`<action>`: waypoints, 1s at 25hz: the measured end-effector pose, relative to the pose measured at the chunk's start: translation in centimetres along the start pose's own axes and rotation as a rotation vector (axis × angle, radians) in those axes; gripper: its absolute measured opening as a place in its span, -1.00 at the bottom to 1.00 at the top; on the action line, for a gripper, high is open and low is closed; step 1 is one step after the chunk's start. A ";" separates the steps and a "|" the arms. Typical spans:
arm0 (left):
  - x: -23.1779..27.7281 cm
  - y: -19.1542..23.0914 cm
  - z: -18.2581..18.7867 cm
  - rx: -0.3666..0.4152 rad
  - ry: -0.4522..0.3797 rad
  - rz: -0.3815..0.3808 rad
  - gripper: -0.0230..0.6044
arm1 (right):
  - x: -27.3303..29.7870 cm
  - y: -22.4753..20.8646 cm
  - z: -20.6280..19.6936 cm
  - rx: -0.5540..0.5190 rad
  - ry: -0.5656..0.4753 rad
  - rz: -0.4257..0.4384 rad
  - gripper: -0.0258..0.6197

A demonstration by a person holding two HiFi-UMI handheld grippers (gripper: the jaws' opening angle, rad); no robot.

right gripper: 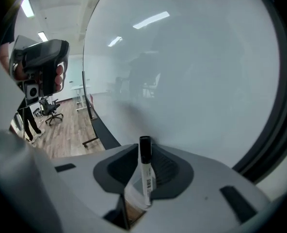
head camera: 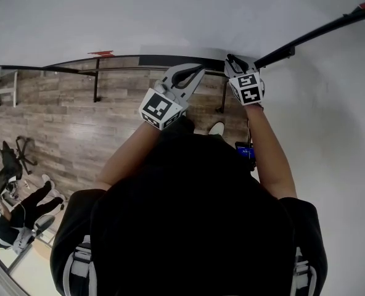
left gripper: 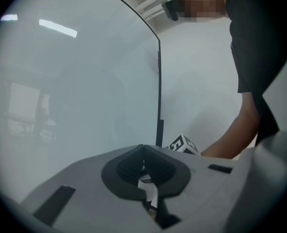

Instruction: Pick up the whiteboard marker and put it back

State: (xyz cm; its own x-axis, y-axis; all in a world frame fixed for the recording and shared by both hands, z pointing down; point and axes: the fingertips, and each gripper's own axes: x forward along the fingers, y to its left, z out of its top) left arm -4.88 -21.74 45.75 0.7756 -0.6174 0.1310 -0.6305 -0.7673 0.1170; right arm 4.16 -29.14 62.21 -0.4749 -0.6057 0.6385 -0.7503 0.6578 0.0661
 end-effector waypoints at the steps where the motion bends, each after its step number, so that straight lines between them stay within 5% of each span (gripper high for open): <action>1: -0.1 0.0 -0.1 0.004 0.001 0.007 -0.91 | 0.1 -0.1 -0.1 -0.006 -0.001 -0.010 -0.70; 25: 0.3 -1.6 1.9 0.065 -0.042 -0.010 -0.91 | -8.8 -1.2 6.5 0.080 -0.343 -0.027 -0.73</action>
State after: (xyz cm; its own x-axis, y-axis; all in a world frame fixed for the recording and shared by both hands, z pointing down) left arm -3.53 -21.04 43.69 0.7835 -0.6150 0.0885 -0.6203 -0.7826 0.0534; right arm 6.28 -27.48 51.54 -0.5714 -0.7463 0.3414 -0.7918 0.6107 0.0099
